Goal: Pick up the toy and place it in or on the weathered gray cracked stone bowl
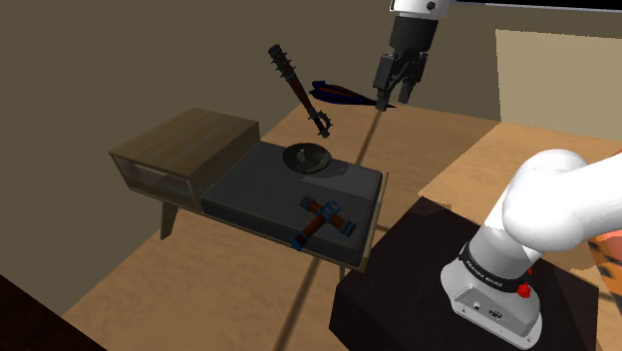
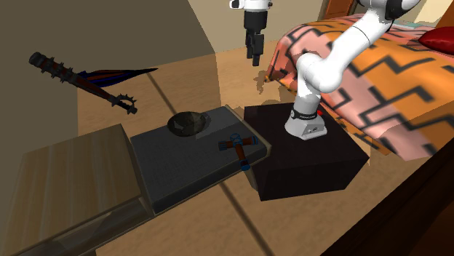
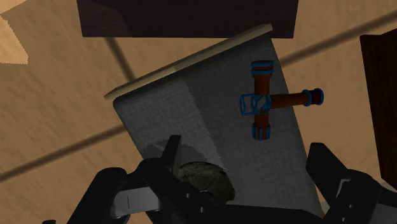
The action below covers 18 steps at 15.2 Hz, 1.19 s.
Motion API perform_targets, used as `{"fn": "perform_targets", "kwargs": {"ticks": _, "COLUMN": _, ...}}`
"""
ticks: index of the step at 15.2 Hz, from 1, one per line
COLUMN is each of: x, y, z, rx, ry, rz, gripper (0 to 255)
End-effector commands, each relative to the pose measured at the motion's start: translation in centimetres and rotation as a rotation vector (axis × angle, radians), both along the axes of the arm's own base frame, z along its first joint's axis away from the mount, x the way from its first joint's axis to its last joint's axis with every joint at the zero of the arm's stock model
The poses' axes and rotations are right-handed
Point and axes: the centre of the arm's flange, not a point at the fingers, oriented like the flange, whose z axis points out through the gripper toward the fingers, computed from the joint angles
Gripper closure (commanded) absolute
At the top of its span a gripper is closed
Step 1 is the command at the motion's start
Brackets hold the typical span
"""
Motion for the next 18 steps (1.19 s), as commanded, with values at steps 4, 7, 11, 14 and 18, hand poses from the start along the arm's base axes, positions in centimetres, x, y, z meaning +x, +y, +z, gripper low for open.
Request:
{"fn": "perform_targets", "kwargs": {"ticks": 4, "x": 0.3, "y": 2.3, "z": -3.5, "rx": -0.031, "ry": -0.005, "rz": 0.022, "gripper": 0}}
{"fn": "perform_targets", "kwargs": {"ticks": 7, "x": 0.5, "y": 4.5, "z": -7.0, "rx": -0.062, "ry": -0.009, "rz": 0.044, "gripper": 0}}
{"fn": "perform_targets", "kwargs": {"ticks": 11, "x": 0.7, "y": 7.3, "z": -11.8, "rx": -0.104, "ry": -0.016, "rz": 0.073, "gripper": 0}}
{"fn": "perform_targets", "kwargs": {"ticks": 14, "x": 0.9, "y": 9.2, "z": -15.5, "rx": -0.135, "ry": -0.02, "rz": 0.094, "gripper": 0}}
{"fn": "perform_targets", "kwargs": {"ticks": 18, "x": 1.1, "y": 11.6, "z": -20.5, "rx": -0.176, "ry": -0.027, "rz": 0.123, "gripper": 0}}
